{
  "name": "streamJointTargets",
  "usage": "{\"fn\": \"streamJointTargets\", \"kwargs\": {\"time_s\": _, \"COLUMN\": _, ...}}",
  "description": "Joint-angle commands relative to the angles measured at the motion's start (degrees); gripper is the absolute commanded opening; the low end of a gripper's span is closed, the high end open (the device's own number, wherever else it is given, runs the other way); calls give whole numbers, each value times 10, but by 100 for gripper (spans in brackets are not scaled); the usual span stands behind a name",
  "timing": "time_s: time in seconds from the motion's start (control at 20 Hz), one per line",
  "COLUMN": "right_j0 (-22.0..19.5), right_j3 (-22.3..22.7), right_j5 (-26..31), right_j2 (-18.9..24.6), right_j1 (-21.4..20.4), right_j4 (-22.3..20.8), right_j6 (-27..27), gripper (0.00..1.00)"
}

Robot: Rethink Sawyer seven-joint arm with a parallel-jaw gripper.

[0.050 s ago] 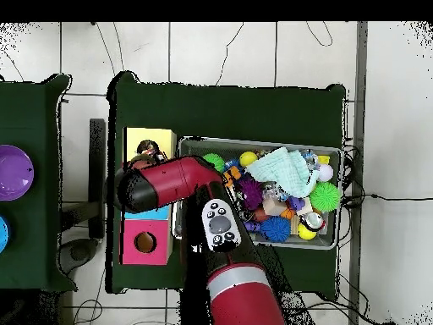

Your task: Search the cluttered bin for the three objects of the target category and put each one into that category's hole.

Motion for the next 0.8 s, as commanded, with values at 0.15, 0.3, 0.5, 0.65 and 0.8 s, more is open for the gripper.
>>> {"fn": "streamJointTargets", "kwargs": {"time_s": 0.15, "right_j0": 27, "right_j3": -52, "right_j5": -21, "right_j2": -49, "right_j1": 99, "right_j4": -30, "right_j6": 65, "gripper": 0}}
{"fn": "streamJointTargets", "kwargs": {"time_s": 0.3, "right_j0": 18, "right_j3": -54, "right_j5": -82, "right_j2": -33, "right_j1": 114, "right_j4": -32, "right_j6": 64, "gripper": 0}}
{"fn": "streamJointTargets", "kwargs": {"time_s": 0.5, "right_j0": 11, "right_j3": -51, "right_j5": -125, "right_j2": -21, "right_j1": 122, "right_j4": -36, "right_j6": 58, "gripper": 0}}
{"fn": "streamJointTargets", "kwargs": {"time_s": 0.65, "right_j0": 7, "right_j3": -58, "right_j5": -126, "right_j2": -22, "right_j1": 125, "right_j4": -32, "right_j6": 49, "gripper": 0}}
{"fn": "streamJointTargets", "kwargs": {"time_s": 0.8, "right_j0": 7, "right_j3": -63, "right_j5": -126, "right_j2": -24, "right_j1": 127, "right_j4": -26, "right_j6": 44, "gripper": 0}}
